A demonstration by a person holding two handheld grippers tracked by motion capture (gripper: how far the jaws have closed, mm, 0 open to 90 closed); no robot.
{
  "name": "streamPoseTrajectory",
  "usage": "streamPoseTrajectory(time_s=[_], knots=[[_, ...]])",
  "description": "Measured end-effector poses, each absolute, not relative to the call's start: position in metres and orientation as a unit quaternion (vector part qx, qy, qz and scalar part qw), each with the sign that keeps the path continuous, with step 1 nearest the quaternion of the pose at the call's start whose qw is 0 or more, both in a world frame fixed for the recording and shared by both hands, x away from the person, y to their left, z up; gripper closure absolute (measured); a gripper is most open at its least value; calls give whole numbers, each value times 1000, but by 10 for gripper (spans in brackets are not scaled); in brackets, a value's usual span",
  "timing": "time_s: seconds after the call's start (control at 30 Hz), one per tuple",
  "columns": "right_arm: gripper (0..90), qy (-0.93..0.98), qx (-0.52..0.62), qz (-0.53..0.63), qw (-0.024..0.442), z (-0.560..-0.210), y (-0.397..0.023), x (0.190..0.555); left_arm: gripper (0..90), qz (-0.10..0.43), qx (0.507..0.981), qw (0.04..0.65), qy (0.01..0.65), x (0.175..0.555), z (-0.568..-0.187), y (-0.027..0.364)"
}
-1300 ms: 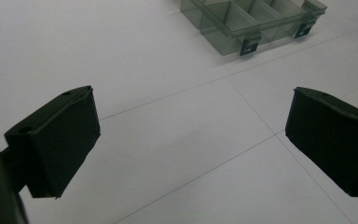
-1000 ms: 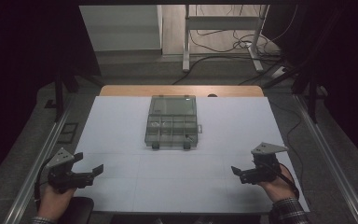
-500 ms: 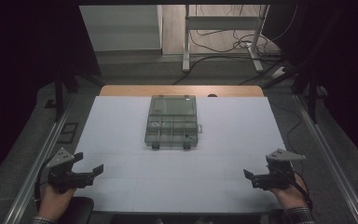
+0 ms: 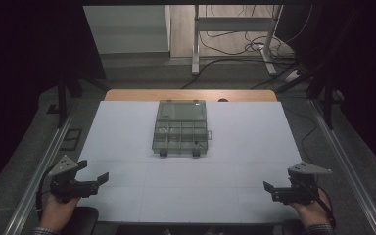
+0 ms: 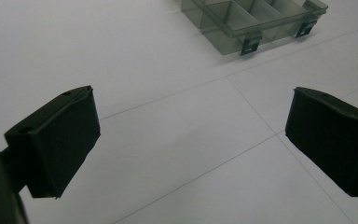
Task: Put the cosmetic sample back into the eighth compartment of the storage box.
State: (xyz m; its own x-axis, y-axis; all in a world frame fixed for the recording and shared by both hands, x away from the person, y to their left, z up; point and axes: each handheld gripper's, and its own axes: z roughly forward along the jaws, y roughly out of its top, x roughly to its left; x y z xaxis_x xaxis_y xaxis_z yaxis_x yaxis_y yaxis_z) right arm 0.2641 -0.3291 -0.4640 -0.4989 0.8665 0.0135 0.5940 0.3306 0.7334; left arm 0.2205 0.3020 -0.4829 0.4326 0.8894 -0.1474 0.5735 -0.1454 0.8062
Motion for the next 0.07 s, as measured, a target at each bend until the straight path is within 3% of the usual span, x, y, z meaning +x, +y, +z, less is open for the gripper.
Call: streamPoseTrajectory(time_s=[0.07], knots=[[0, 794, 460, 347, 195, -464, -329, 264, 35, 187, 734, 422, 498, 221, -483, 301]])
